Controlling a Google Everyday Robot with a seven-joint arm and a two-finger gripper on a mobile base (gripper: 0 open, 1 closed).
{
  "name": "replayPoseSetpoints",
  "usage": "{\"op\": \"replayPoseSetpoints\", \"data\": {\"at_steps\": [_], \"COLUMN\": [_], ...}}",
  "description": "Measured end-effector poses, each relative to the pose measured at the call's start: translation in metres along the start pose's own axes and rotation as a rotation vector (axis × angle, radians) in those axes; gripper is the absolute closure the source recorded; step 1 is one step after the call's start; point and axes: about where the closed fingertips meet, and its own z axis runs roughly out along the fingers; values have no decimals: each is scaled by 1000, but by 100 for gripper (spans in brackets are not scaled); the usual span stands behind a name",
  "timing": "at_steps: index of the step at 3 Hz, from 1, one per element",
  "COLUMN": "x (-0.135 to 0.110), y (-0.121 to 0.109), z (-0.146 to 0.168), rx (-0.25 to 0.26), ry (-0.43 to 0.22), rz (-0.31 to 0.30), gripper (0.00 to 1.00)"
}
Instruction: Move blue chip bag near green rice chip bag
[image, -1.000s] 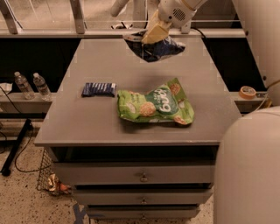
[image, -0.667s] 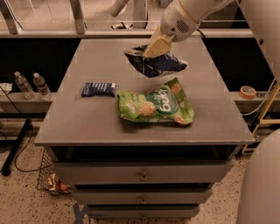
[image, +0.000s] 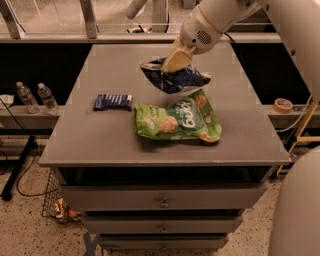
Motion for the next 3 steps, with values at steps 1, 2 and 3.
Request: {"op": "replayPoseSetpoints", "data": {"at_steps": [1, 2, 3], "x": [-1, -2, 1], "y": [-1, -2, 3], "z": [3, 6, -4], "rx": [0, -1, -18], "ry": [-2, -4, -40], "rz": [0, -1, -10], "gripper": [36, 12, 0]}}
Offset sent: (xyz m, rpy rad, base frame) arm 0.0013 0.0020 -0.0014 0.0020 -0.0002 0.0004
